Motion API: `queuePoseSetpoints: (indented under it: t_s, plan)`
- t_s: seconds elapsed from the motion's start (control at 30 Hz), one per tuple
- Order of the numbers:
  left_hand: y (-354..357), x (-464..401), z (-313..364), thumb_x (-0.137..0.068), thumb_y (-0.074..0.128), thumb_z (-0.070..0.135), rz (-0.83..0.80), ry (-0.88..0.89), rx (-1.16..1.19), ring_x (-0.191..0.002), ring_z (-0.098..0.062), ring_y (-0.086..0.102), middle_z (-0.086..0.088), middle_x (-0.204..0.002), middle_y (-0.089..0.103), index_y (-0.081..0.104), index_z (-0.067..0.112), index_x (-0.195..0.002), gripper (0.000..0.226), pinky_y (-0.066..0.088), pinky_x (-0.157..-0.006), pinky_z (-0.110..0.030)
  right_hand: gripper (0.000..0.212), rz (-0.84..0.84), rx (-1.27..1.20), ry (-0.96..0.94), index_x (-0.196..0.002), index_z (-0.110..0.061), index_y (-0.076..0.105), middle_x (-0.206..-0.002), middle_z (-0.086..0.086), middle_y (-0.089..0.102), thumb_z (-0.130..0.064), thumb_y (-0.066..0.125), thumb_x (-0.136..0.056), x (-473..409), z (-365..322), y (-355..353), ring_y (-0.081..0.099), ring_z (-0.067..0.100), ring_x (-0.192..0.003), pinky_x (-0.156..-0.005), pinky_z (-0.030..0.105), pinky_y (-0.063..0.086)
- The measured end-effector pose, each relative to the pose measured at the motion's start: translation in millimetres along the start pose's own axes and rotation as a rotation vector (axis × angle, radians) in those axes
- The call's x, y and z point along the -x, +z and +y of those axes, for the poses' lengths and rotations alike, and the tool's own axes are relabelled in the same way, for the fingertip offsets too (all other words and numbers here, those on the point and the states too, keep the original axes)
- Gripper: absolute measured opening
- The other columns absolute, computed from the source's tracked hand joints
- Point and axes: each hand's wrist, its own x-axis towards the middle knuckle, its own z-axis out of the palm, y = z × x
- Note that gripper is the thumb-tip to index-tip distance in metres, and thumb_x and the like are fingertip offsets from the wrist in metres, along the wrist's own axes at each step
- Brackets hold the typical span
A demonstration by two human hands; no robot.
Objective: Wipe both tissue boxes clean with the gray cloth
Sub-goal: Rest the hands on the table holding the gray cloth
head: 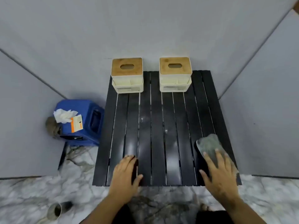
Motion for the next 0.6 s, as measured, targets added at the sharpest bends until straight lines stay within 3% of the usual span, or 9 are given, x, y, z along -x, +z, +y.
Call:
queuePoseSetpoints:
  t_s: [0.07,0.17,0.3,0.6]
  plan:
    - [6.1,-29.6,-8.9,-0.093,0.047,0.059,0.042,0.013,-0.028,-0.148,-0.025,0.035,-0.003,-0.153,0.050,0.054,0.013,-0.145,0.070,0.037,-0.117,-0.051,0.063,-0.022,0.023,0.039,-0.148,-0.037,0.037,-0.158,0.015,0.028,-0.053,0.049,-0.088,-29.8,8.4,5.0,0.024,0.050,-0.141,-0.108,0.066,0.029]
    - [10.6,-70.4,-20.2,-0.093,0.044,0.060,0.107,0.013,-0.071,-0.151,-0.027,0.031,-0.005,-0.157,0.047,0.053,0.012,-0.147,0.072,0.032,-0.118,-0.054,0.059,0.008,-0.056,0.006,-0.151,-0.040,0.032,-0.163,0.011,0.017,-0.049,0.036,-0.093,-63.6,19.6,22.2,0.013,0.045,-0.147,-0.115,0.064,0.020]
    - [20.6,-89.5,-26.3,-0.091,0.046,0.058,0.190,0.060,-0.106,-0.148,-0.028,0.038,-0.003,-0.158,0.045,0.050,0.016,-0.148,0.071,0.033,-0.115,-0.053,0.056,0.121,-0.126,-0.042,-0.151,-0.037,0.033,-0.164,0.010,0.018,-0.043,0.029,-0.095,-75.5,20.8,41.4,0.010,0.039,-0.150,-0.120,0.057,0.014]
    - [26.2,-95.6,-28.9,-0.086,0.049,0.058,0.302,0.093,-0.115,-0.143,-0.019,0.043,0.005,-0.152,0.050,0.056,0.021,-0.142,0.067,0.031,-0.112,-0.047,0.062,0.198,-0.189,-0.176,-0.150,-0.042,0.030,-0.164,0.007,0.014,-0.054,0.029,-0.090,-128.9,12.9,35.5,0.007,0.035,-0.151,-0.121,0.050,0.004]
